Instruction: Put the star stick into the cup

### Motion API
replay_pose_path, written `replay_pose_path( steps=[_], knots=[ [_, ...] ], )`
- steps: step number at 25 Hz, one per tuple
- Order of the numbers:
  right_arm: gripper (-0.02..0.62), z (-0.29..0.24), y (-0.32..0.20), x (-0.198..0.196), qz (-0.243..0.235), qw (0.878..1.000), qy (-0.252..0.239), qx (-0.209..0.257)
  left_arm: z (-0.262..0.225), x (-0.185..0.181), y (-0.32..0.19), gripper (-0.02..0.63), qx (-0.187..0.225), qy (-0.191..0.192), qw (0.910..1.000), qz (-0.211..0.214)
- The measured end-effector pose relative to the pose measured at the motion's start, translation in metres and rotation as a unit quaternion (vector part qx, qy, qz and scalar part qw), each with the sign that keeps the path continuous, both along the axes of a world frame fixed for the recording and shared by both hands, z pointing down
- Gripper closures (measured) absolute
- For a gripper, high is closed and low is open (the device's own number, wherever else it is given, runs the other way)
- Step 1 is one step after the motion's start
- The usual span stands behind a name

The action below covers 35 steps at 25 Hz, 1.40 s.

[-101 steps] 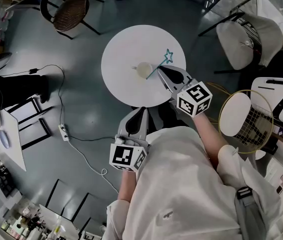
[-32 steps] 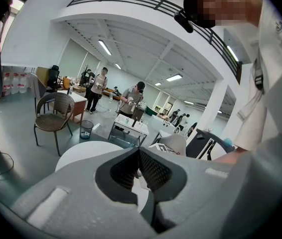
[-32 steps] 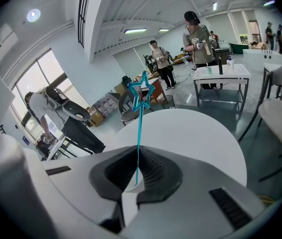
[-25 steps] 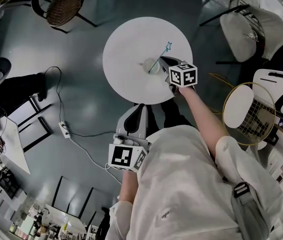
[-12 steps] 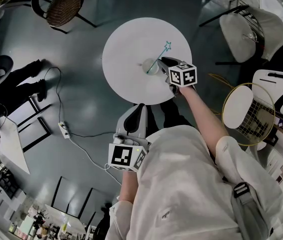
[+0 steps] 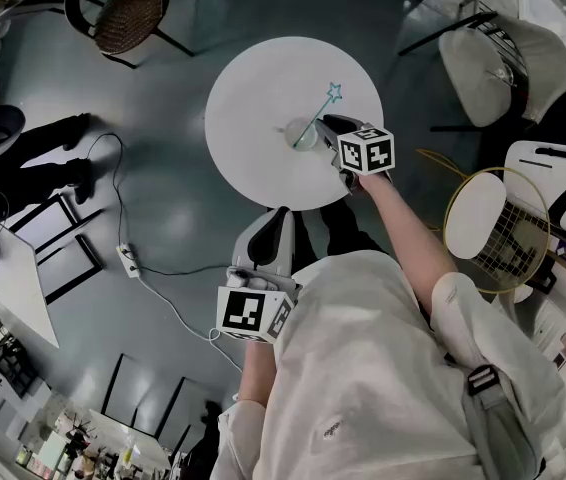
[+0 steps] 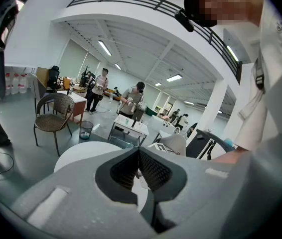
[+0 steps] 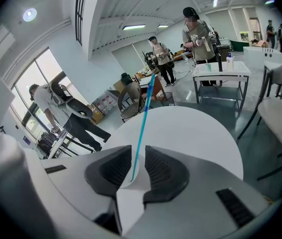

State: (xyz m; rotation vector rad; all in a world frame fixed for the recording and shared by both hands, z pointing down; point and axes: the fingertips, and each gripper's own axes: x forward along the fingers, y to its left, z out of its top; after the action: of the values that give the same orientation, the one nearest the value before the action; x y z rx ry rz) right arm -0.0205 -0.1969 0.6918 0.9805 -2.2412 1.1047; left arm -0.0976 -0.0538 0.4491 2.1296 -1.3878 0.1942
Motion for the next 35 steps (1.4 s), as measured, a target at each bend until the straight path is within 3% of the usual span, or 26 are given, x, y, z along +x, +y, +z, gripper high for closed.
replay_pose_path(
  steps=[10,22,35],
  knots=[
    [0.515,-0.027,0.005,0.013,-0.015,0.999,0.006,0.035,-0.008,0.011,-0.001,0.595,0.013,0.000,0.9999,-0.003],
    [0.584,-0.062,0.029,0.025,-0.057,0.996,0.003,0.073,-0.013,0.038,0.012,0.595,0.028,0.002,0.9995,-0.017],
    [0.586,-0.103,0.061,0.036,-0.108,0.987,-0.003,0.117,-0.016,0.051,0.027,0.595,0.038,-0.006,0.9979,-0.053]
  ],
)
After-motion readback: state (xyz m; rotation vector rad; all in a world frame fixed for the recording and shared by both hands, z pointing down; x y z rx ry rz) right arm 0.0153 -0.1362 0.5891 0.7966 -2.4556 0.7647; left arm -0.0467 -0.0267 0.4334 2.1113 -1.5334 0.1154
